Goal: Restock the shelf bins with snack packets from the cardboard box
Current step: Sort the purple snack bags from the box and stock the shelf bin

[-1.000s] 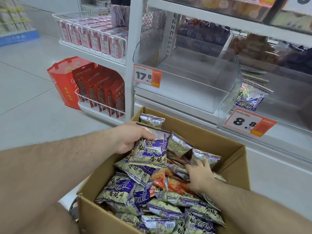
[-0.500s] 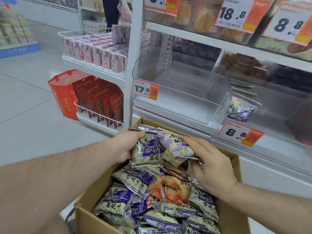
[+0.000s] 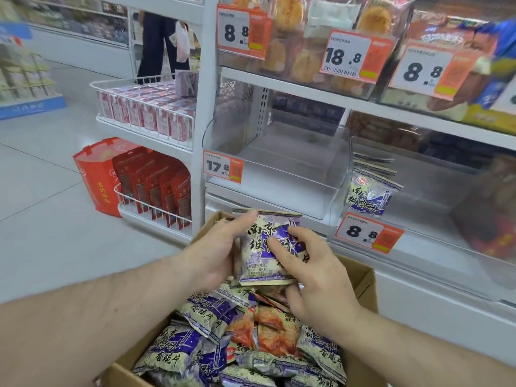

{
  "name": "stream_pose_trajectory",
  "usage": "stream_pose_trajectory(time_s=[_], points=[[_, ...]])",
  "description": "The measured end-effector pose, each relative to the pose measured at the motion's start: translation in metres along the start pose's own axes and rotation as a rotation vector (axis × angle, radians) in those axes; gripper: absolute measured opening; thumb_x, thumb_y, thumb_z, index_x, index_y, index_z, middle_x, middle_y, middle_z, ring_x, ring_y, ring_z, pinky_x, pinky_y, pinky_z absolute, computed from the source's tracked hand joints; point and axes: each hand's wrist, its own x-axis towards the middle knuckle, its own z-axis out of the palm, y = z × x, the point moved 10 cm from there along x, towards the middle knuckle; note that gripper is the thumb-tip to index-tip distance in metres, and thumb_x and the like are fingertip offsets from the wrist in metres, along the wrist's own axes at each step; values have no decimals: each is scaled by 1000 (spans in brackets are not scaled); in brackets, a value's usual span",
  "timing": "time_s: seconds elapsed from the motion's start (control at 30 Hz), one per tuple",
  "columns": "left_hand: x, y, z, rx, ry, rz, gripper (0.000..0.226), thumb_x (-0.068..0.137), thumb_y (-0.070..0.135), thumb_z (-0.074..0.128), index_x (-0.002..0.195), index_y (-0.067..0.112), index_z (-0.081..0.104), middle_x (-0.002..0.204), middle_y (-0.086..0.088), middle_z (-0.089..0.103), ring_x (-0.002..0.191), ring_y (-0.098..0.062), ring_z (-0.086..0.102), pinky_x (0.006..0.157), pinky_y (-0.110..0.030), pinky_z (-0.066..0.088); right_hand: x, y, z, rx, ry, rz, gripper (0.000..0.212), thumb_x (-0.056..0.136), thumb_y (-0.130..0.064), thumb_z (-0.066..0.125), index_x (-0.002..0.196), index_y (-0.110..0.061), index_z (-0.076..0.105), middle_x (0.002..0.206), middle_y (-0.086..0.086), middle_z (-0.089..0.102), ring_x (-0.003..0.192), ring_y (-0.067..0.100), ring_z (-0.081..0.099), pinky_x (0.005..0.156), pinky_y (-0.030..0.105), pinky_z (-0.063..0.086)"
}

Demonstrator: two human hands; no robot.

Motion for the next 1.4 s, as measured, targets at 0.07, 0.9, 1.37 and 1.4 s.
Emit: stream_pose_trajectory(time_s=[0.07, 0.9, 1.37, 1.4], points=[[-1, 14, 4, 26, 31, 96, 84, 52, 24, 95, 123, 1, 55, 120, -25, 66, 104, -41, 66, 98, -61, 48, 0, -1, -1, 72, -101, 10, 76, 65, -21, 61, 140, -22, 51, 140, 14, 42, 120, 31, 49, 91, 44, 52], [33, 47, 184, 323, -280, 241, 73, 54, 17, 95, 112, 15, 51, 91, -10, 68, 65, -25, 63, 58, -34, 53, -27, 158, -76, 1139, -249, 978, 56, 60, -9, 76, 115, 0, 66, 111, 18, 72, 106, 36, 67, 99, 45, 50], [103, 59, 173, 1042, 218, 600, 11, 100, 28, 48, 96, 34, 56, 94, 8, 62, 92, -24, 57, 71, -30, 40, -20, 280, -32, 820, -263, 1382, 25, 72, -6, 83, 90, -8, 66, 80, 7, 70, 76, 20, 58, 83, 38, 40], [104, 60, 172, 1048, 230, 596, 12, 101, 30, 46, 95, 32, 56, 91, 8, 60, 89, -24, 56, 69, -31, 40, -20, 280, -24, 805, -287, 1391, 26, 74, -3, 82, 93, -6, 65, 79, 8, 70, 75, 19, 60, 81, 37, 43]])
